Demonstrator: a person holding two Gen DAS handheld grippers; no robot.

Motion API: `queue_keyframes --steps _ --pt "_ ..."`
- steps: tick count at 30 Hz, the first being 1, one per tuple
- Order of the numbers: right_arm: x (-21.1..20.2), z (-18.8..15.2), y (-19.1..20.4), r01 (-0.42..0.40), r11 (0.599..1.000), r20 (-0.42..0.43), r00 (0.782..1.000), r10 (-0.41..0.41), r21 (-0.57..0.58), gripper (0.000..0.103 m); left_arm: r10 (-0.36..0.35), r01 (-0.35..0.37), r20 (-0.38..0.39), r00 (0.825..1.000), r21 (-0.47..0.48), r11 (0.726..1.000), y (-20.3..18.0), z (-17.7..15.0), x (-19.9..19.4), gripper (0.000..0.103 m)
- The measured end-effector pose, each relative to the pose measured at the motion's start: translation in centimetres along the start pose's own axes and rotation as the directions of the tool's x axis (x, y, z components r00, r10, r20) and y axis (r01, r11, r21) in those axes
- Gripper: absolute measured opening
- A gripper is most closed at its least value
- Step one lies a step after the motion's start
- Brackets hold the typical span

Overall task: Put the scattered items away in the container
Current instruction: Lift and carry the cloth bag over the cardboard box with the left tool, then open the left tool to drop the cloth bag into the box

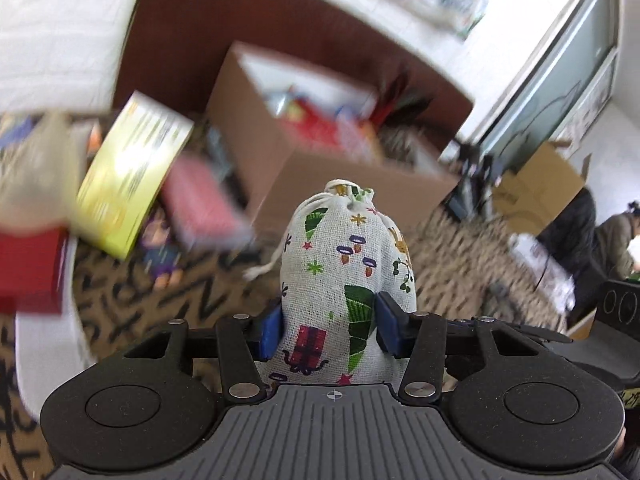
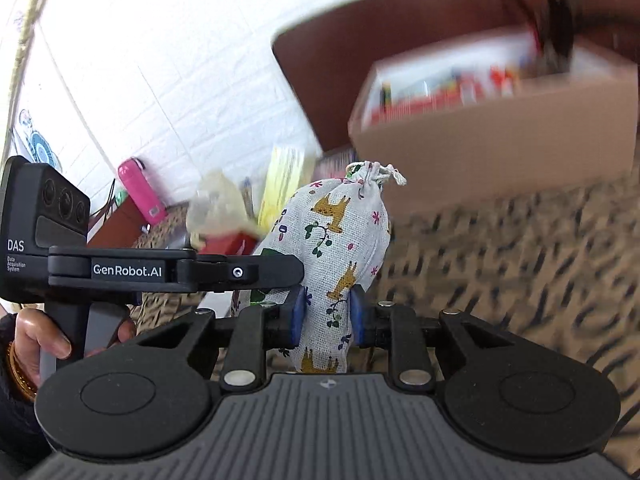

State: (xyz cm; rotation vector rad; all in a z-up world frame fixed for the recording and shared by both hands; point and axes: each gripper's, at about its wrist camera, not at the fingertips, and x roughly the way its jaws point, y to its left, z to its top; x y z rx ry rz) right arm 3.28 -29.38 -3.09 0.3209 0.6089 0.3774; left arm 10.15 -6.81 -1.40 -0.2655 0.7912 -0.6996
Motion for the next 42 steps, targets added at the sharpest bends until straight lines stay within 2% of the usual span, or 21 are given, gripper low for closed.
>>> queue_keyframes --steps 4,8,13,16,21,26,27,28,29,32,34,39,42 --pt "-1.6 3.5 0.3 0.037 0.995 0.097 0.995 -0.029 -0.089 0.027 -0.051 0.051 0.101 0.994 0.006 0.999 -1.9 3.3 -0.1 0.059" --pt "-1.8 7.6 0.0 0.095 0.980 0.172 0.983 -0.064 -0.174 0.027 -0.076 0.074 0.193 0.978 0.017 0.997 -3.1 7.2 0.7 0.059" --pt "0.8 13.2 -2.0 0.118 0.972 0.216 0.974 -0.072 -0.205 0.027 -0.056 0.057 0.276 0.960 0.002 0.998 -3.1 12.0 3.1 0.060" --pt "3.4 15.9 -3.3 0.133 0.962 0.218 0.973 -0.080 -0.237 0.027 -0.043 0.054 0.298 0.954 -0.029 0.998 -2.0 14.6 5.1 0.059" --pt "8.2 18.5 -5.3 0.130 0.949 0.175 0.981 -0.081 -0.289 0.027 -0.010 0.040 0.295 0.955 -0.094 0.995 1.1 17.4 8.8 0.060" --pt "13.1 19.5 -7.4 0.115 0.932 0.120 0.990 -0.078 -0.344 0.028 0.055 -0.016 0.271 0.961 -0.144 0.990 4.1 18.7 12.7 0.063" --pt "14.0 19.4 -7.8 0.132 0.923 0.120 0.988 -0.094 -0.362 0.028 0.072 -0.032 0.258 0.963 -0.153 0.988 4.6 18.7 13.3 0.078" --pt "14.6 19.2 -8.2 0.167 0.910 0.136 0.983 -0.124 -0.378 0.028 0.081 -0.044 0.232 0.969 -0.161 0.986 5.2 18.6 13.7 0.090" --pt "15.1 19.0 -8.5 0.200 0.899 0.145 0.977 -0.154 -0.389 0.030 0.090 -0.054 0.221 0.971 -0.167 0.984 5.6 18.5 13.9 0.090" --pt "15.7 18.4 -9.5 0.235 0.896 0.118 0.972 -0.205 -0.376 0.031 0.078 -0.049 0.239 0.968 -0.128 0.991 6.2 18.1 13.6 0.090" --pt "15.7 17.9 -9.8 0.231 0.896 0.107 0.973 -0.206 -0.380 0.031 0.079 -0.054 0.241 0.967 -0.108 0.993 6.1 18.0 13.6 0.090" --pt "15.9 17.2 -9.4 0.251 0.879 0.105 0.968 -0.228 -0.405 0.031 0.008 -0.001 0.212 0.977 -0.035 0.999 4.5 17.8 14.1 0.088" --pt "15.7 17.4 -9.4 0.254 0.885 0.117 0.967 -0.226 -0.390 0.031 0.001 -0.008 0.174 0.985 0.038 0.999 3.4 17.4 15.0 0.088"
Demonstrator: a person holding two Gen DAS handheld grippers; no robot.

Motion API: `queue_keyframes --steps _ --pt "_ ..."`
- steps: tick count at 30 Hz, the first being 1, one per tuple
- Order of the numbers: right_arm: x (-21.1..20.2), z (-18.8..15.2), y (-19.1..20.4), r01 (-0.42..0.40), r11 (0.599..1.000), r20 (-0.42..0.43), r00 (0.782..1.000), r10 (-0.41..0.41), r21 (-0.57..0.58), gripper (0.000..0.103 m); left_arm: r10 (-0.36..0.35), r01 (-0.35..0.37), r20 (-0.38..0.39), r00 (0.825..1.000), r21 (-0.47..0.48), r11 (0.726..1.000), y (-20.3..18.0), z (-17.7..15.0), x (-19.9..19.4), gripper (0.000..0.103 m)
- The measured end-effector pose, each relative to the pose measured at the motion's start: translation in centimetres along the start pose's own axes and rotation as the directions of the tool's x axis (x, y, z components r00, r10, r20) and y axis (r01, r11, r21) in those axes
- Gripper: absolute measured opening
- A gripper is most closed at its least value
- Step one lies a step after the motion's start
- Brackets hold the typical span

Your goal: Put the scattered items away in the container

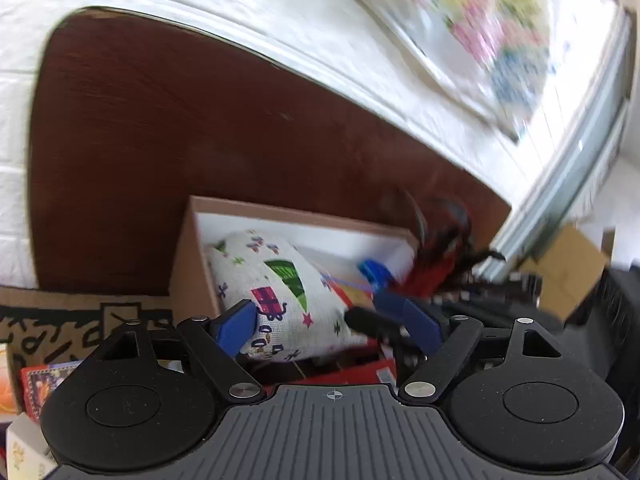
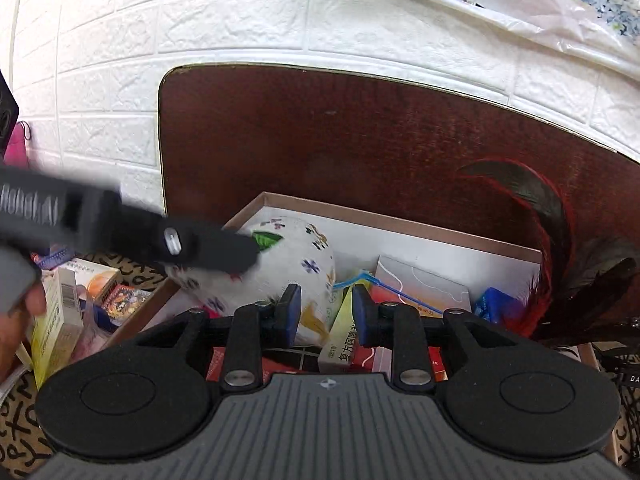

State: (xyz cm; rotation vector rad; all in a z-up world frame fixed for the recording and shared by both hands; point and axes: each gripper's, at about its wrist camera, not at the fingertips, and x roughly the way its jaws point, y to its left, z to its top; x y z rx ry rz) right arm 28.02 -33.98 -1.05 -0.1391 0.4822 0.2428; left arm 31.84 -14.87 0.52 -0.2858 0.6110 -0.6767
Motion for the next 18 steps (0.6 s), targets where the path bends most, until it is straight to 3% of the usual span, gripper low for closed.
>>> queue_keyframes --steps 3,7,9,12,16,18 --pt "0.2 -0.2 0.0 0.020 1.000 -0.020 1.000 -0.020 -0.006 0.031 -0.012 0.011 -0.029 1.000 -0.048 0.999 0.5 -0.4 0.9 0.092" --pt "-0.3 -0.5 0.2 -0.001 1.000 -0.028 1.000 0.000 -0.012 0.036 -0.021 0.021 -0.038 0.999 -0.006 1.000 0.2 -0.8 0.6 0.092" --pt "-0.3 -0.6 0.5 0.004 0.999 -0.025 1.000 -0.005 -0.032 0.047 -0.038 0.038 -0.042 0.998 -0.003 0.999 0.0 -1.1 0.2 0.096" --pt "-0.1 -0.7 0.9 -0.003 0.999 -0.023 1.000 0.002 -0.040 0.054 -0.058 0.058 -0.042 0.997 0.002 0.998 -0.2 -1.4 0.0 0.098" --pt "-0.5 -1.0 1.4 -0.008 0.998 -0.023 1.000 0.007 -0.061 0.068 -0.035 0.035 -0.008 0.999 0.016 0.999 -0.6 -1.9 -1.3 0.101" --pt "-1.4 -1.3 1.7 0.015 0.997 -0.008 1.000 -0.015 -0.077 0.083 -0.012 0.011 0.026 1.000 0.039 0.999 -1.3 -2.2 -2.8 0.103"
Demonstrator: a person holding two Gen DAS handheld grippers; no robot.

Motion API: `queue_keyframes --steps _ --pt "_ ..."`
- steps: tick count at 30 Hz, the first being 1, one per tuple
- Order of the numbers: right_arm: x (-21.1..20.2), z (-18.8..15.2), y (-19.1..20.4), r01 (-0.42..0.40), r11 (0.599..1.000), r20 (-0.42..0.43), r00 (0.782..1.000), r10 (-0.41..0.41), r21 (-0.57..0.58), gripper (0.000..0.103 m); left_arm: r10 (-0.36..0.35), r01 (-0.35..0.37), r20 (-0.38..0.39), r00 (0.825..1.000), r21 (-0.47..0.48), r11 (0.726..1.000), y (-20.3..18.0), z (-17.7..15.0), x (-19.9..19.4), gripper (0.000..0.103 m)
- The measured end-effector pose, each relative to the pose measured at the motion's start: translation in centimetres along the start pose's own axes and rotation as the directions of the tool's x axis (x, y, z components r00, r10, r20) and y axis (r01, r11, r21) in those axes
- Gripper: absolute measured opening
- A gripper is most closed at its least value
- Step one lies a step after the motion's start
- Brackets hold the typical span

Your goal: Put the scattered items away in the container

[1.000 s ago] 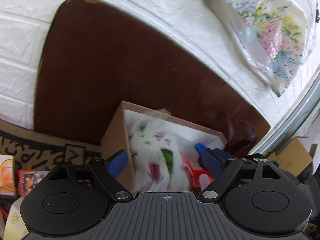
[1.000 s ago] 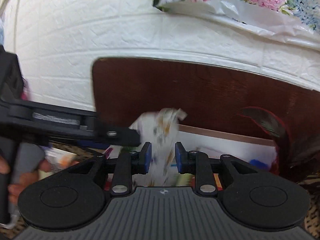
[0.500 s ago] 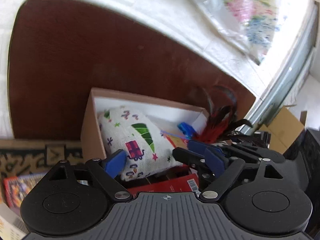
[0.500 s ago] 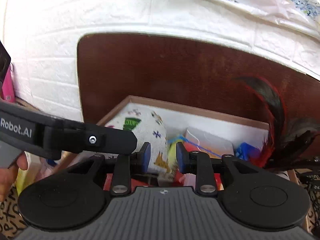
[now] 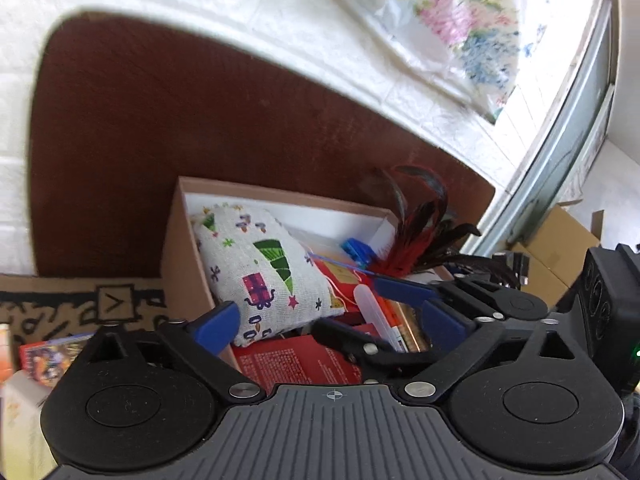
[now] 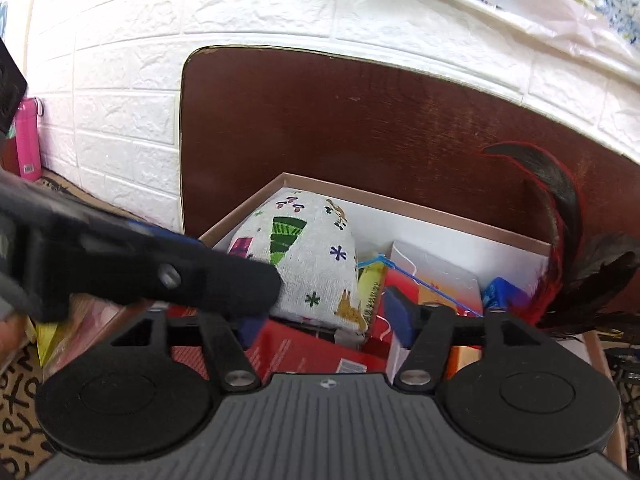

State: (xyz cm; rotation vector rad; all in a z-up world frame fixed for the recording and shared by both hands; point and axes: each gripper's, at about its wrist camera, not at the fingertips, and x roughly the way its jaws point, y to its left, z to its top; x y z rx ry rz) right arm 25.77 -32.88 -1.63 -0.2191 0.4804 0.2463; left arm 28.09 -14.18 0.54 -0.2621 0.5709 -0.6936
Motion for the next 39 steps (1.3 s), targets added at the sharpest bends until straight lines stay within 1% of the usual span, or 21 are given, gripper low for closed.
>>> queue_keyframes --steps 3,5,9,13,15,17,19,22,24,28,30,32,35,39 --pt "-2.8 -0.8 0.3 0.049 0.999 0.032 0.998 -0.049 0.000 0.094 0.015 -0.021 0.077 0.997 0.081 0.997 -1.9 -0.8 -2.9 0.103" --pt "-5.4 -1.4 0.4 0.066 0.998 0.046 0.997 -0.066 0.013 0.099 0.041 -0.057 0.122 0.992 0.136 0.989 -3.5 -1.6 -4.9 0.103" --pt "-10.4 -3.0 0.6 0.115 0.992 0.018 0.993 -0.116 0.050 0.101 0.131 -0.167 0.173 0.976 0.214 0.962 -7.0 -3.6 -8.3 0.103" --pt "-15.4 -4.4 0.4 0.118 0.988 -0.003 0.993 -0.118 0.096 0.102 0.226 -0.274 0.198 0.954 0.262 0.925 -10.3 -6.1 -10.4 0.103" --pt "-17.4 -5.0 0.4 0.124 0.986 -0.008 0.992 -0.123 0.112 0.102 0.270 -0.311 0.182 0.946 0.265 0.913 -11.6 -7.3 -11.0 0.103" --pt "-19.1 -5.6 0.5 0.141 0.984 -0.013 0.990 -0.140 0.113 0.102 0.301 -0.329 0.146 0.943 0.253 0.910 -12.5 -8.2 -11.2 0.103" --pt "-20.6 -6.2 0.6 0.166 0.981 -0.017 0.986 -0.165 0.103 0.102 0.312 -0.332 0.120 0.943 0.233 0.914 -13.1 -9.1 -11.6 0.103" --pt "-22.0 -7.0 0.7 0.196 0.976 -0.035 0.980 -0.194 0.092 0.102 0.326 -0.334 0.073 0.942 0.175 0.926 -13.4 -9.8 -11.8 0.103" --pt "-22.7 -7.4 0.7 0.200 0.975 -0.043 0.979 -0.197 0.092 0.102 0.340 -0.344 0.052 0.939 0.161 0.925 -13.5 -10.1 -11.7 0.103" --pt "-23.3 -8.1 0.6 0.188 0.976 -0.054 0.982 -0.182 0.113 0.102 0.400 -0.400 0.038 0.916 0.188 0.897 -14.1 -10.6 -11.3 0.103" --pt "-23.2 -8.2 0.6 0.180 0.976 -0.061 0.983 -0.174 0.125 0.102 0.419 -0.415 0.021 0.908 0.181 0.892 -14.1 -10.6 -11.0 0.103" --pt "-23.0 -8.2 0.6 0.176 0.976 -0.066 0.983 -0.169 0.130 0.102 0.426 -0.421 0.004 0.905 0.162 0.892 -14.0 -10.4 -10.8 0.103" --pt "-22.9 -8.3 0.8 0.178 0.975 -0.072 0.983 -0.169 0.133 0.102 0.444 -0.438 -0.006 0.896 0.160 0.885 -14.1 -10.2 -10.5 0.103" --pt "-22.6 -8.4 0.7 0.173 0.975 -0.080 0.983 -0.164 0.136 0.102 0.441 -0.435 0.008 0.898 0.176 0.883 -14.4 -10.0 -10.5 0.103"
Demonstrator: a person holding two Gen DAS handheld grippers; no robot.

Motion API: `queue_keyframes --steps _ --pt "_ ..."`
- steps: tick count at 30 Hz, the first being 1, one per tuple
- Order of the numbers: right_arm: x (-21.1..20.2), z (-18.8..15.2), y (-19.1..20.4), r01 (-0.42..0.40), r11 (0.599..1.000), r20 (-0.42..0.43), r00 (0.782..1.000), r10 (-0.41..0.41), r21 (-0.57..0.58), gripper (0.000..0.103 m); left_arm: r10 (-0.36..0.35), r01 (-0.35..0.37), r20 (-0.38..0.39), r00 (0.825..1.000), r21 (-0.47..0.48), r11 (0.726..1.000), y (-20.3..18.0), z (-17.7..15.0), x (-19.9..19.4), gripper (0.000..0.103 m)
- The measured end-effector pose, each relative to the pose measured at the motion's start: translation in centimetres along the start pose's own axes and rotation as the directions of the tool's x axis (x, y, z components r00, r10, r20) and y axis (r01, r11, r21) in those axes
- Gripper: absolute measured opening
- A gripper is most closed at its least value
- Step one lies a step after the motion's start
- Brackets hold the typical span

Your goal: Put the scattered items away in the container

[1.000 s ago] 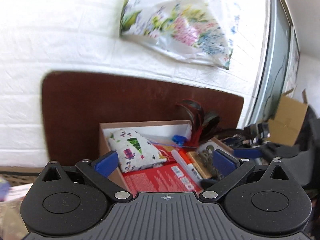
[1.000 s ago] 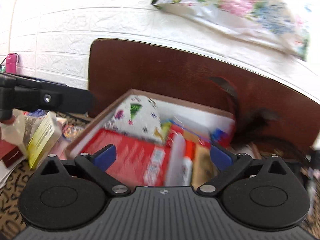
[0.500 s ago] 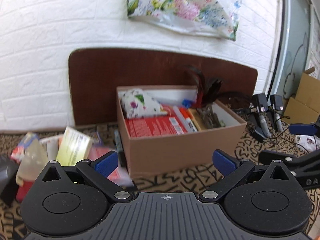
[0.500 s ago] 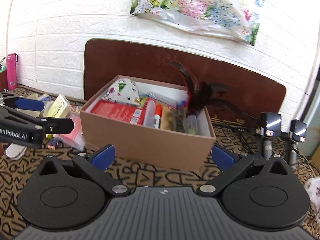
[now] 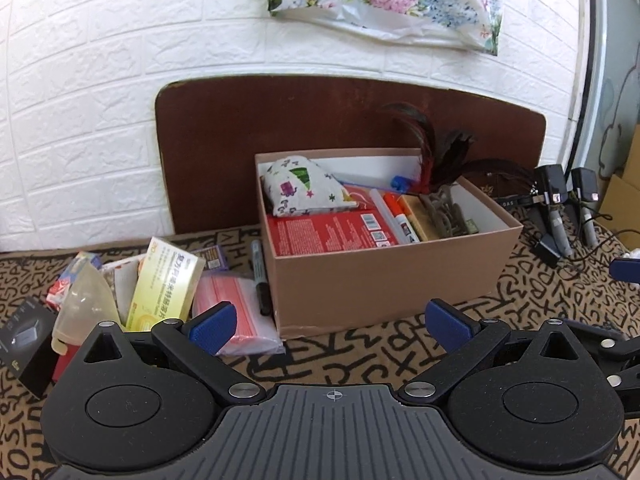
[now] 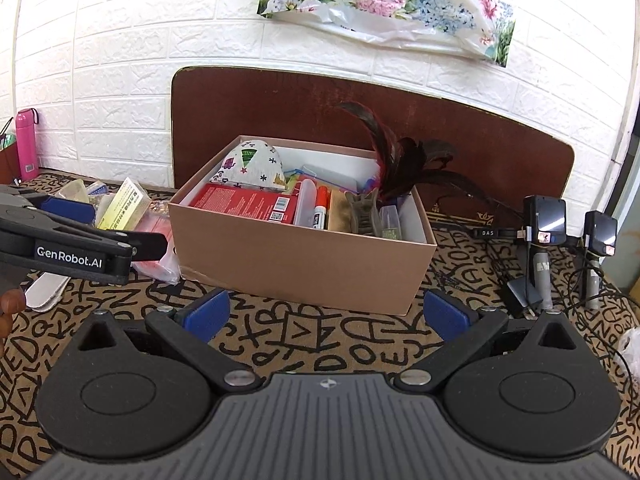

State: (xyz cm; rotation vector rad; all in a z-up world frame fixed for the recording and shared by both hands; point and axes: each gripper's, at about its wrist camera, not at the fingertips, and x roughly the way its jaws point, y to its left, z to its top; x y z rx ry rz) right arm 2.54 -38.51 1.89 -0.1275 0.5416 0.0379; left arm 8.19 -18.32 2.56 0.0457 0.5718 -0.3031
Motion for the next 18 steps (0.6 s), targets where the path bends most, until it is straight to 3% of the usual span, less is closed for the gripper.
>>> queue_keyframes --steps 18 --pt "0.47 -0.22 0.01 -0.005 1.000 -0.018 1.000 0.005 0.019 0.102 -0.006 0.006 0.005 1.000 0.031 0.999 -0.49 -0.02 -0.39 0.103"
